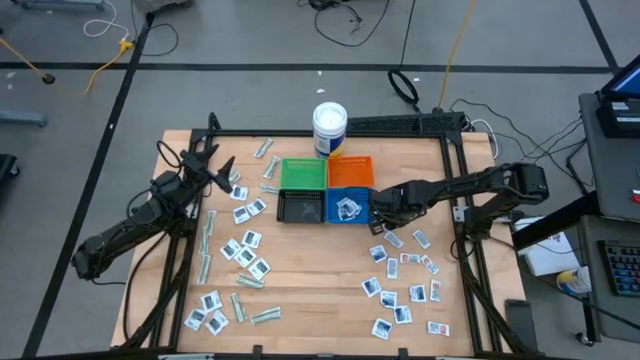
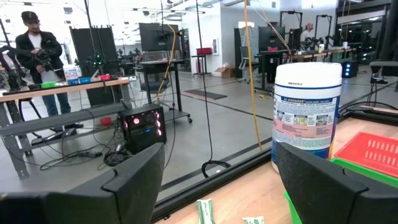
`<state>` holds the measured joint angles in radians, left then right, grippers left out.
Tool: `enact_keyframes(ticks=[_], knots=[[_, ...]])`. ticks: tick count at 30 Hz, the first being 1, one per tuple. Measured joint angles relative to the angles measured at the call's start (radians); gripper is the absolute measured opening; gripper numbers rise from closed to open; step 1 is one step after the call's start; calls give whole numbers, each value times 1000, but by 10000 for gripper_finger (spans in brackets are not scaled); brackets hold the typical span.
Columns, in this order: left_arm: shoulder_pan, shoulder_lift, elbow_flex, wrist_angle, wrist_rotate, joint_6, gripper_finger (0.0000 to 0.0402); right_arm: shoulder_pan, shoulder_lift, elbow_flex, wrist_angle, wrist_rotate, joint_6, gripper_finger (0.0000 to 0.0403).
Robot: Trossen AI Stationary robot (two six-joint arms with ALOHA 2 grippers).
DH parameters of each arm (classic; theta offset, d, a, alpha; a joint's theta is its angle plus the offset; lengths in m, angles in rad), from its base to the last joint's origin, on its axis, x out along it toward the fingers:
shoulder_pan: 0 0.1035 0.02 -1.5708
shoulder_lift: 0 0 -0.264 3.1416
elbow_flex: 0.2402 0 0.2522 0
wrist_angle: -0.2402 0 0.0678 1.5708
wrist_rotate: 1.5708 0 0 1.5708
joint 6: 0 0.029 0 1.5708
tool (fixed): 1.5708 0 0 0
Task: Pick & Place First Aid Supplies
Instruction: Put the blue alcohol pad into the blue basket
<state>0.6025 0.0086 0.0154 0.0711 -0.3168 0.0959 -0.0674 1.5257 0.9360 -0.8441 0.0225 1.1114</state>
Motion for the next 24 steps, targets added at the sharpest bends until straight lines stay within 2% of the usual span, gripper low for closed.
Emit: enact_keyframes(ticks=[14, 24], knots=[[0, 0, 0, 0, 0, 0, 308, -70, -1, 247, -322, 60, -2, 1], [0, 0, 0, 0, 0, 0, 308, -77, 38, 361, -336, 82, 37, 1]])
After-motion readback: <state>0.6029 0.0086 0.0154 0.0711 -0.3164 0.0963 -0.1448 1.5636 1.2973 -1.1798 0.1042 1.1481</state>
